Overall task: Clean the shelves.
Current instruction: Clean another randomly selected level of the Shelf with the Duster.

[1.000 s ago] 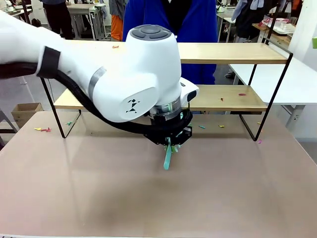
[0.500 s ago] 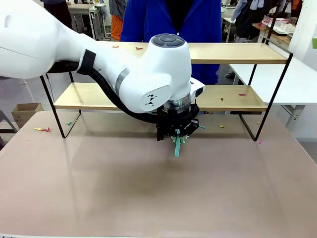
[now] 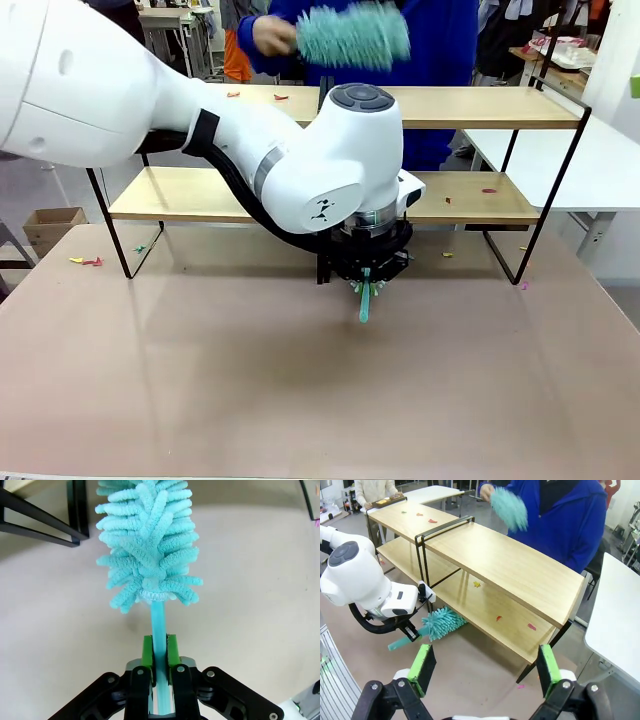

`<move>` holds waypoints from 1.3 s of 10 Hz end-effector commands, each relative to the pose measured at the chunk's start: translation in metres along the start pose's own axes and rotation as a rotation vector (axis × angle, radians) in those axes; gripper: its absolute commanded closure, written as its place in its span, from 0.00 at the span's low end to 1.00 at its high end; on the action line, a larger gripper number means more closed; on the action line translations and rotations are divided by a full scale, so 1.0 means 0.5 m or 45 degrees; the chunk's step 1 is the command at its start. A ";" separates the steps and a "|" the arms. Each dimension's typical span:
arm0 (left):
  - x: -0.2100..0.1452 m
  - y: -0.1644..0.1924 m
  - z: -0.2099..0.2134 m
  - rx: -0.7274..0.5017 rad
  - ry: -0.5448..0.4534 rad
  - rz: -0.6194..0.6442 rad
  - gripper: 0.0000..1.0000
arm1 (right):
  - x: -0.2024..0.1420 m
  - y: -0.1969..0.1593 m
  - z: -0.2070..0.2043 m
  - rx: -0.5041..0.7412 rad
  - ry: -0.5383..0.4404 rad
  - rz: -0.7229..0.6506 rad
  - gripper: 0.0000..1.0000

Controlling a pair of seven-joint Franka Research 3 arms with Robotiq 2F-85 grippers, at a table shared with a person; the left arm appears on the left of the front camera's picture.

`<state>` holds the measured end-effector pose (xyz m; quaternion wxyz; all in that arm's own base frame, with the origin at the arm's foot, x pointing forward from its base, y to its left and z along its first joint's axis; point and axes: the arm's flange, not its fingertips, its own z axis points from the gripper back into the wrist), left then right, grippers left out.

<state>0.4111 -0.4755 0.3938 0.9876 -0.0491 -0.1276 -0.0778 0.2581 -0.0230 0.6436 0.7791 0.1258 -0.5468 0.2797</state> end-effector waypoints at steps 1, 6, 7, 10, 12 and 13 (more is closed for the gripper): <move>0.024 -0.012 -0.001 0.004 0.037 -0.012 0.87 | 0.001 -0.001 0.001 -0.001 -0.002 0.005 0.00; 0.053 -0.079 -0.025 -0.072 0.072 -0.155 0.87 | 0.001 -0.001 0.001 -0.001 -0.002 0.005 0.00; 0.057 -0.104 -0.034 -0.070 0.105 -0.228 0.87 | 0.001 -0.001 0.001 -0.001 -0.002 0.005 0.00; 0.071 -0.130 -0.030 -0.072 0.141 -0.330 0.87 | 0.001 -0.001 0.001 -0.001 -0.002 0.005 0.00; 0.075 -0.141 -0.043 -0.052 0.199 -0.411 0.87 | 0.001 -0.001 0.001 -0.001 -0.002 0.005 0.00; 0.076 -0.152 -0.049 -0.041 0.225 -0.475 0.87 | 0.001 -0.001 0.001 -0.001 -0.002 0.005 0.00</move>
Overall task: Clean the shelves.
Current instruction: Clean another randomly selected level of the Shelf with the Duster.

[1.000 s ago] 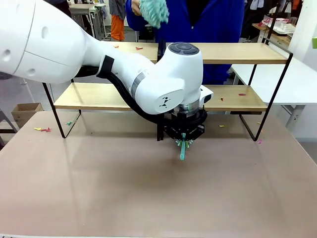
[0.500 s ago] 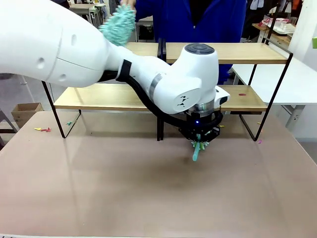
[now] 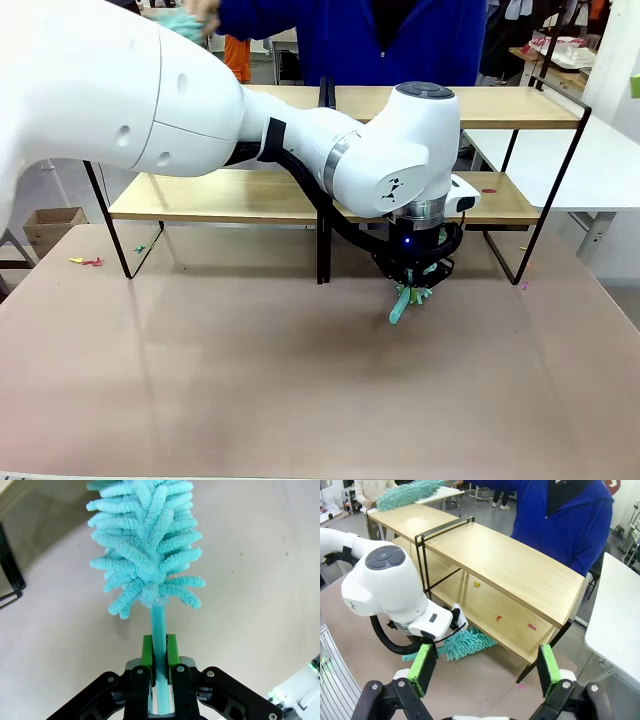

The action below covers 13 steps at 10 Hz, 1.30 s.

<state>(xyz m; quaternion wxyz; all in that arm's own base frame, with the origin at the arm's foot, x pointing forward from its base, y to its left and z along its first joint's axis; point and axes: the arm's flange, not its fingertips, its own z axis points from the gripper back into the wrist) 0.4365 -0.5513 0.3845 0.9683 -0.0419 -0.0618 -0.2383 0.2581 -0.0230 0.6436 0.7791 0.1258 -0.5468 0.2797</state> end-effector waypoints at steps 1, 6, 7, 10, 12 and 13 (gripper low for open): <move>0.017 -0.014 -0.001 0.019 0.056 -0.110 0.87 | 0.001 -0.001 0.001 -0.001 -0.002 0.005 0.00; 0.007 -0.009 0.016 0.043 0.115 -0.392 0.87 | 0.001 -0.001 0.001 -0.001 -0.002 0.005 0.00; 0.002 0.001 0.017 0.052 0.164 -0.451 0.87 | 0.001 -0.001 0.001 -0.001 -0.002 0.005 0.00; -0.039 0.028 0.018 -0.004 0.319 -0.698 0.87 | 0.001 -0.001 0.001 -0.001 -0.002 0.005 0.00; -0.081 0.039 0.037 -0.134 0.329 -0.818 0.87 | 0.001 -0.001 0.001 -0.001 -0.002 0.005 0.00; -0.102 0.035 0.041 -0.174 0.333 -0.878 0.87 | 0.001 -0.001 0.001 -0.001 -0.002 0.005 0.00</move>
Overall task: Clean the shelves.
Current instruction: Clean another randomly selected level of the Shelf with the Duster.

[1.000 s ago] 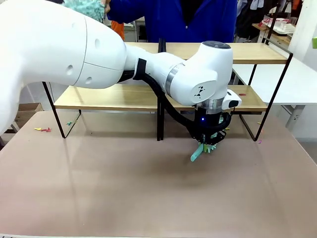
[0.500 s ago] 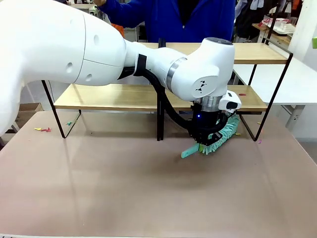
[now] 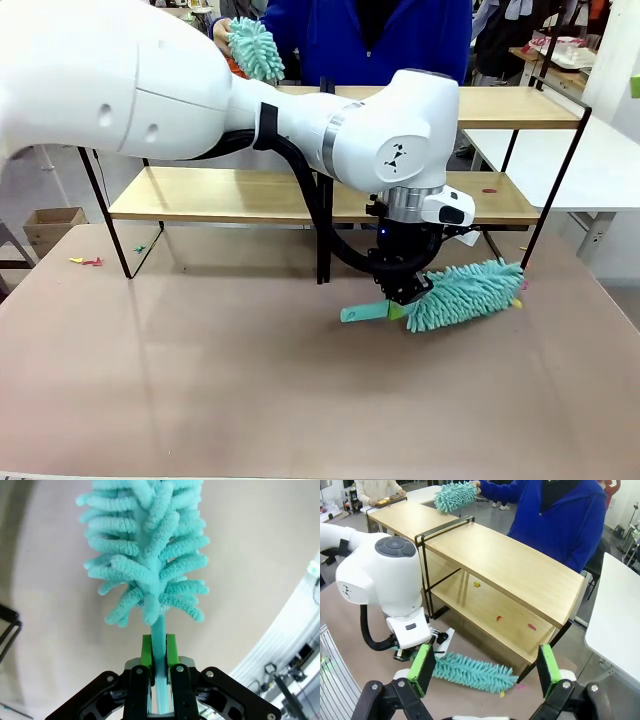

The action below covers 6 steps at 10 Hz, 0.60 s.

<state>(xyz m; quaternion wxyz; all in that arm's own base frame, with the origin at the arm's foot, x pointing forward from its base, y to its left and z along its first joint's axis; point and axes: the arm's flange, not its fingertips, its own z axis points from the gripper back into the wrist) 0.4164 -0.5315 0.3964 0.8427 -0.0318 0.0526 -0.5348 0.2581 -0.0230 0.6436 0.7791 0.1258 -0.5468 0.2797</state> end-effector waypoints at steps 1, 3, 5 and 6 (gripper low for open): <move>-0.063 -0.035 -0.018 -0.073 0.031 -0.134 0.87 | 0.001 -0.001 0.001 -0.001 -0.002 0.005 0.00; -0.074 -0.065 -0.033 -0.128 0.099 -0.290 0.87 | 0.001 -0.001 0.001 -0.001 -0.002 0.005 0.00; -0.099 -0.080 -0.007 -0.176 0.016 -0.328 0.87 | 0.001 -0.001 0.001 -0.001 -0.002 0.005 0.00; -0.117 -0.080 0.010 -0.190 -0.050 -0.311 0.87 | 0.001 -0.001 0.001 -0.001 -0.002 0.005 0.00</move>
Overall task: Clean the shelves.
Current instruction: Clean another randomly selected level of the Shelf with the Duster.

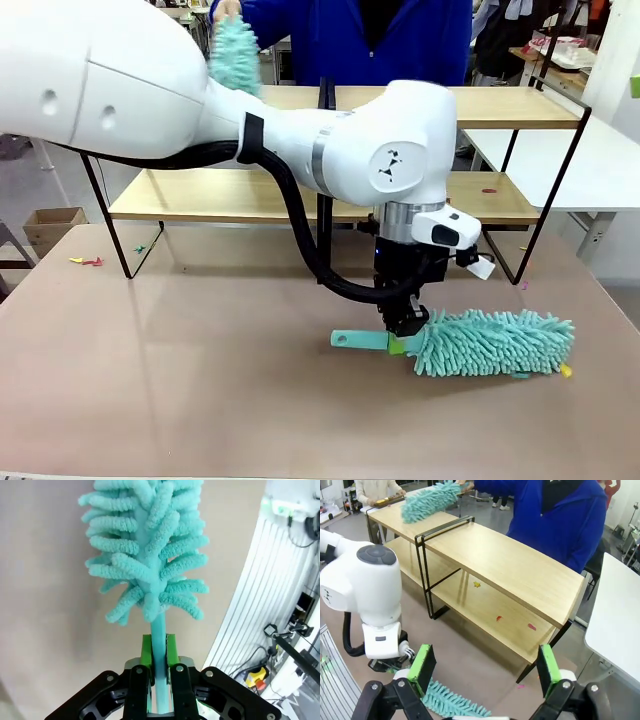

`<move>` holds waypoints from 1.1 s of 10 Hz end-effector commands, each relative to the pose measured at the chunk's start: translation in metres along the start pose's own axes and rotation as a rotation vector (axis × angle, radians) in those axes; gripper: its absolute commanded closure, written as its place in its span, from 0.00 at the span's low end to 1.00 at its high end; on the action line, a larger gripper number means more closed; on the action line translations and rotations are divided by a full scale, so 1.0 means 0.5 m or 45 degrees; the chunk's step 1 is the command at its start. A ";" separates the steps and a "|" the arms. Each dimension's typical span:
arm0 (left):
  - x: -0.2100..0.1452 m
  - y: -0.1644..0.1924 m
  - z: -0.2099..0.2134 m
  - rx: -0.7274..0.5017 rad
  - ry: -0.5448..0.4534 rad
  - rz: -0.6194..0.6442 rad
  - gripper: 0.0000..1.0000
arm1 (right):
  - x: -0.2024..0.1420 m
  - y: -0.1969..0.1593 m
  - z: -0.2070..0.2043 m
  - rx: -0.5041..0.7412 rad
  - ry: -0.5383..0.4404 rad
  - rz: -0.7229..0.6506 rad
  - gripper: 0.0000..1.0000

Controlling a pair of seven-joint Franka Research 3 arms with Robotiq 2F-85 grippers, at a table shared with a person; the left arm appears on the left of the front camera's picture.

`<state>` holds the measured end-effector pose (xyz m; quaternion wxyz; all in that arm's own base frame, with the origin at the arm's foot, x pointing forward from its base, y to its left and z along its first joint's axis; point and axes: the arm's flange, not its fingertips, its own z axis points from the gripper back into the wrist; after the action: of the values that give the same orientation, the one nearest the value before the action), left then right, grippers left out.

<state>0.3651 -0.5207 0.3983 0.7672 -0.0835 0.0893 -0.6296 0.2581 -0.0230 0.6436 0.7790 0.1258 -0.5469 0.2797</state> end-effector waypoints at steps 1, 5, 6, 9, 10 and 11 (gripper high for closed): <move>-0.073 -0.016 0.037 -0.014 -0.144 0.010 0.87 | 0.001 -0.001 0.001 -0.001 -0.002 0.005 0.00; -0.217 -0.079 0.105 0.053 -0.297 -0.066 0.87 | 0.001 -0.001 0.001 -0.001 -0.002 0.005 0.00; -0.273 -0.104 0.112 0.073 -0.294 -0.102 0.87 | 0.001 -0.001 0.001 -0.001 -0.002 0.005 0.00; -0.430 -0.166 0.111 0.118 -0.346 -0.085 0.87 | 0.001 -0.001 0.001 -0.001 -0.002 0.005 0.00; -0.500 -0.191 0.118 0.151 -0.467 0.003 0.87 | 0.001 -0.001 0.001 -0.001 -0.002 0.005 0.00; -0.592 -0.218 0.129 0.192 -0.628 0.170 0.87 | 0.001 -0.001 0.001 -0.001 -0.002 0.005 0.00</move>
<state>0.2489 -0.2924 0.4890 0.7851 -0.1576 -0.0748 -0.5943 0.2581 -0.0232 0.6436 0.7790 0.1259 -0.5469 0.2796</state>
